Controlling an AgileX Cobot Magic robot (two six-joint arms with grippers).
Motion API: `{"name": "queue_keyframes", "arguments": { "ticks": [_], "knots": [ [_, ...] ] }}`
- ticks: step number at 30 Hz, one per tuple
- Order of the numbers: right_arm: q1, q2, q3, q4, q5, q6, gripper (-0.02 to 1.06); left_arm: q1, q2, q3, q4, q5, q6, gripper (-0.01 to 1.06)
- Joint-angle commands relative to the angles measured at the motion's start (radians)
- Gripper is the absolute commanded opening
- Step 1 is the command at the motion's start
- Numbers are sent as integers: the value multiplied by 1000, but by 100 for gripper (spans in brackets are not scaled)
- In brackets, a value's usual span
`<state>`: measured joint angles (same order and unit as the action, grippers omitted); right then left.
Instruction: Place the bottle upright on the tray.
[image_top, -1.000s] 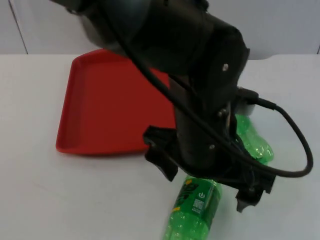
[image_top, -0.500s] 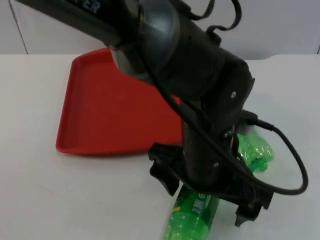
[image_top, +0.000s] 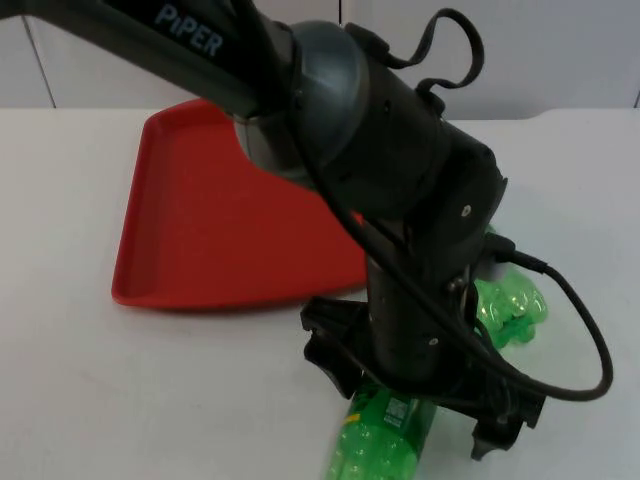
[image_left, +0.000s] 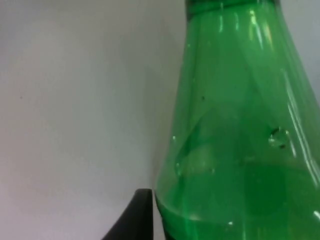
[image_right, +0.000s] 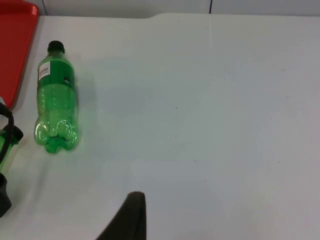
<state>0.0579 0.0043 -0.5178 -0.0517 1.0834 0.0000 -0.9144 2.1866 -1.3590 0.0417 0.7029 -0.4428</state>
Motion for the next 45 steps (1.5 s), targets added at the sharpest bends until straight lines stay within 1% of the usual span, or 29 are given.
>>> {"name": "queue_keyframes", "arguments": {
  "ticks": [1, 6, 8, 9, 10, 12, 13, 14, 16, 17, 18, 21, 29, 32, 35, 38, 43, 44, 45],
  "knots": [
    [-4, -4, 3, 5, -8, -16, 105, -5, 0, -2, -1, -1, 1, 105],
    [-4, -4, 3, 5, -8, -16, 105, -5, 0, -2, -1, 3, 11, 104],
    [-4, -4, 3, 5, -8, -16, 105, -5, 0, -2, -2, 10, 19, 100],
    [-4, -4, 3, 5, -8, -16, 105, -5, 0, -2, -2, 10, 19, 100],
    [-4, -4, 3, 5, -8, -16, 105, -5, 0, -2, -2, 17, 19, 93],
    [-4, -4, 3, 5, -8, -16, 105, -5, 0, -2, -2, 24, 19, 74],
    [-4, -4, 3, 5, -8, -16, 105, -5, 0, -2, -2, 24, 19, 74],
    [-4, -4, 3, 5, -8, -16, 105, -5, 0, -2, -5, 24, 19, 65],
    [-4, -4, 3, 5, -8, -16, 105, -5, 0, -2, -20, 31, 17, 43],
    [-4, -4, 3, 5, -8, -16, 105, -5, -2, -2, -33, 33, 18, 28],
    [-4, -4, 3, 5, -8, -16, 105, -5, -2, -2, -33, 33, 18, 28],
    [-4, -4, 3, 5, -8, -16, 105, -5, -2, -2, -33, 39, 19, -1],
    [-4, -4, 3, 5, -8, -16, 105, -5, -6, -2, -33, 89, 36, 0],
    [-4, -4, 3, 5, -8, -16, 105, -5, -36, -2, -35, 111, 74, 0],
    [-4, -4, 3, 5, -8, -16, 105, -5, -82, -2, -19, 115, 83, 0],
    [-4, -4, 3, 5, -8, -16, 105, -5, -137, -2, 16, 101, 83, 0],
    [-4, -4, 3, 5, -8, -16, 105, -3, -304, -2, 105, 19, 83, 0],
    [-4, -4, 3, 5, -8, -16, 105, -3, -304, -2, 105, 19, 83, 0],
    [-4, -4, 3, 5, -8, -16, 105, -3, -343, -2, 137, 1, 78, 0]
  ]
}}
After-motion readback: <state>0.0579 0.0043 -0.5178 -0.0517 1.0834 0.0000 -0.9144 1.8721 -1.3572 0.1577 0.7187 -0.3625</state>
